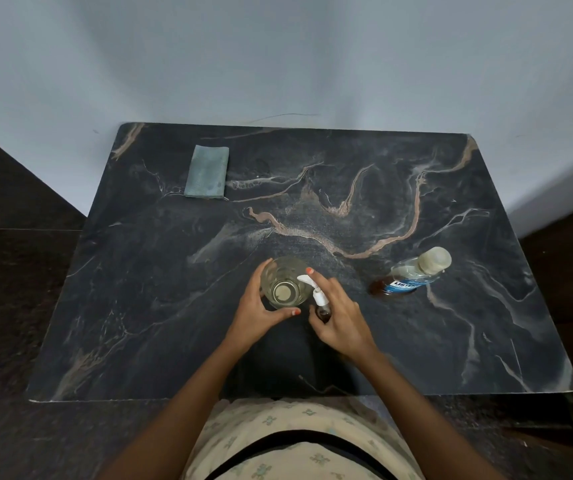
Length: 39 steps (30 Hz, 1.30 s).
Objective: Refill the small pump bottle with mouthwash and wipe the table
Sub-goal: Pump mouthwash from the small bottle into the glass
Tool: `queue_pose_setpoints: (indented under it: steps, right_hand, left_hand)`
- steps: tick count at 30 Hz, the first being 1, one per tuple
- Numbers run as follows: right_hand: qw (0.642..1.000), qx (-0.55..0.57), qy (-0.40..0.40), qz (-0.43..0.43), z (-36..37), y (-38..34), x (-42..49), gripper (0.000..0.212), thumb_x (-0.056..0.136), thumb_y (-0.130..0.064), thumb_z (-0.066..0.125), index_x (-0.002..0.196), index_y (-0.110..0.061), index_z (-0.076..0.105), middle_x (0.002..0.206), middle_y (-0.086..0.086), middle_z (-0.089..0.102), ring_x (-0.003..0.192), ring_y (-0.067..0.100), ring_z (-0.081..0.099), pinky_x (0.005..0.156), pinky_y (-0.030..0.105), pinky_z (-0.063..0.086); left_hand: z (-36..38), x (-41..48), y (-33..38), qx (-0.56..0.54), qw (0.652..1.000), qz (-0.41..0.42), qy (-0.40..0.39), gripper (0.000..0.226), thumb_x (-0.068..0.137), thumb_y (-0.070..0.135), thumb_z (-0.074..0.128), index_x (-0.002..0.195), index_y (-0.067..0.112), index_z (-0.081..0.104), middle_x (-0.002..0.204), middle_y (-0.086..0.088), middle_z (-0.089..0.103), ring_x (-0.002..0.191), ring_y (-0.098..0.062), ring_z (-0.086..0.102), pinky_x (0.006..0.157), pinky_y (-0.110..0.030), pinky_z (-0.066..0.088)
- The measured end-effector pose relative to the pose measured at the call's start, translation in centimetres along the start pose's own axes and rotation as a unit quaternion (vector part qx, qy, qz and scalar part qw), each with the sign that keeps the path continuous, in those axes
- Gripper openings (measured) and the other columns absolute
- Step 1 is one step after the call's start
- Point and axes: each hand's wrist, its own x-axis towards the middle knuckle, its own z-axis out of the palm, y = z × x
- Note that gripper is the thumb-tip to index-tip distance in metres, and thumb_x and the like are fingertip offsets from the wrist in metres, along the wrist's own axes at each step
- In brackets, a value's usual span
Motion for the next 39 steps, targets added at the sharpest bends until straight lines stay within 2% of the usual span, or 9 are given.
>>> queue_pose_setpoints:
  steps: [4, 8, 11, 16, 21, 28, 32, 35, 39]
  right_hand:
    - [0.999, 0.025, 0.023, 0.0, 0.04, 0.07, -0.19, 0.063, 0.075, -0.008, 0.061, 0.123, -0.037, 0.033, 0.101, 0.003, 0.054, 0.079, 0.01, 0.051, 0.063, 0.037, 0.052]
    - [0.999, 0.021, 0.025, -0.01, -0.04, 0.31, -0.39, 0.054, 0.073, -0.005, 0.064, 0.114, -0.031, 0.039, 0.099, 0.006, 0.054, 0.079, 0.01, 0.053, 0.062, 0.039, 0.053]
    - [0.999, 0.021, 0.022, -0.011, -0.05, 0.31, -0.51, 0.057, 0.073, -0.005, 0.064, 0.117, -0.031, 0.038, 0.103, 0.007, 0.054, 0.08, 0.018, 0.058, 0.062, 0.042, 0.054]
    - [0.999, 0.027, 0.023, -0.006, -0.23, 0.24, -0.77, 0.067, 0.073, -0.003, 0.063, 0.125, -0.033, 0.035, 0.111, 0.006, 0.054, 0.081, 0.02, 0.059, 0.064, 0.036, 0.053]
    - [1.0, 0.014, 0.024, 0.003, -0.29, 0.4, -0.95, 0.052, 0.069, 0.002, 0.065, 0.116, -0.01, 0.048, 0.104, 0.012, 0.056, 0.078, 0.025, 0.06, 0.059, 0.044, 0.054]
    - [0.999, 0.028, 0.04, 0.012, -0.45, 0.29, -0.99, 0.065, 0.072, -0.003, 0.063, 0.123, -0.034, 0.036, 0.11, 0.001, 0.055, 0.084, 0.008, 0.051, 0.066, 0.029, 0.049]
    - [0.999, 0.012, 0.037, 0.004, -0.43, 0.29, -1.0, 0.062, 0.071, -0.002, 0.065, 0.118, -0.031, 0.036, 0.107, 0.006, 0.056, 0.083, 0.018, 0.058, 0.063, 0.036, 0.052]
    - [0.999, -0.005, 0.031, -0.008, -0.36, 0.21, -0.96, 0.061, 0.07, 0.001, 0.067, 0.113, -0.031, 0.037, 0.1, 0.008, 0.057, 0.078, 0.022, 0.06, 0.062, 0.033, 0.05]
    - [0.999, 0.02, 0.046, 0.005, -0.26, 0.22, -0.99, 0.06, 0.071, 0.0, 0.065, 0.122, -0.022, 0.043, 0.109, 0.009, 0.058, 0.09, 0.026, 0.061, 0.07, 0.041, 0.053]
  left_hand:
    - [0.0, 0.02, -0.05, 0.005, 1.0, 0.001, 0.001, 0.094, 0.058, 0.02, 0.086, 0.128, 0.048, 0.03, 0.137, 0.009, 0.044, 0.125, -0.006, 0.044, 0.105, -0.031, 0.037]
    - [-0.05, 0.0, -0.02, 0.006, 1.0, -0.003, 0.0, 0.094, 0.057, 0.022, 0.086, 0.128, 0.048, 0.03, 0.136, 0.011, 0.044, 0.124, -0.005, 0.044, 0.105, -0.032, 0.038]
    - [-0.03, -0.04, 0.08, 0.006, 1.0, -0.006, -0.002, 0.094, 0.058, 0.02, 0.085, 0.131, 0.041, 0.03, 0.137, 0.008, 0.044, 0.125, -0.005, 0.044, 0.106, -0.032, 0.037]
    - [-0.02, -0.11, 0.22, 0.004, 1.0, -0.006, -0.005, 0.095, 0.058, 0.017, 0.085, 0.135, 0.031, 0.03, 0.137, 0.007, 0.044, 0.125, -0.006, 0.043, 0.106, -0.033, 0.037]
    - [-0.05, -0.15, 0.41, 0.007, 1.0, -0.007, -0.006, 0.093, 0.059, 0.019, 0.085, 0.129, 0.044, 0.03, 0.136, 0.013, 0.043, 0.124, 0.001, 0.042, 0.104, -0.025, 0.037]
    - [-0.01, -0.16, 0.54, 0.006, 1.0, -0.007, -0.002, 0.093, 0.057, 0.025, 0.085, 0.129, 0.043, 0.03, 0.136, 0.012, 0.043, 0.124, -0.001, 0.043, 0.101, -0.021, 0.037]
    - [-0.04, -0.1, 0.51, 0.007, 1.0, -0.006, -0.002, 0.093, 0.057, 0.018, 0.086, 0.13, 0.039, 0.031, 0.136, 0.009, 0.043, 0.125, -0.005, 0.043, 0.102, -0.027, 0.038]
    - [-0.05, -0.12, 0.55, 0.01, 1.0, -0.008, -0.002, 0.093, 0.058, 0.018, 0.085, 0.13, 0.039, 0.031, 0.137, 0.008, 0.043, 0.125, -0.006, 0.043, 0.104, -0.03, 0.039]
    - [0.0, -0.12, 0.58, 0.012, 1.0, -0.009, 0.0, 0.094, 0.058, 0.015, 0.085, 0.134, 0.03, 0.031, 0.137, 0.006, 0.043, 0.126, -0.008, 0.043, 0.106, -0.035, 0.038]
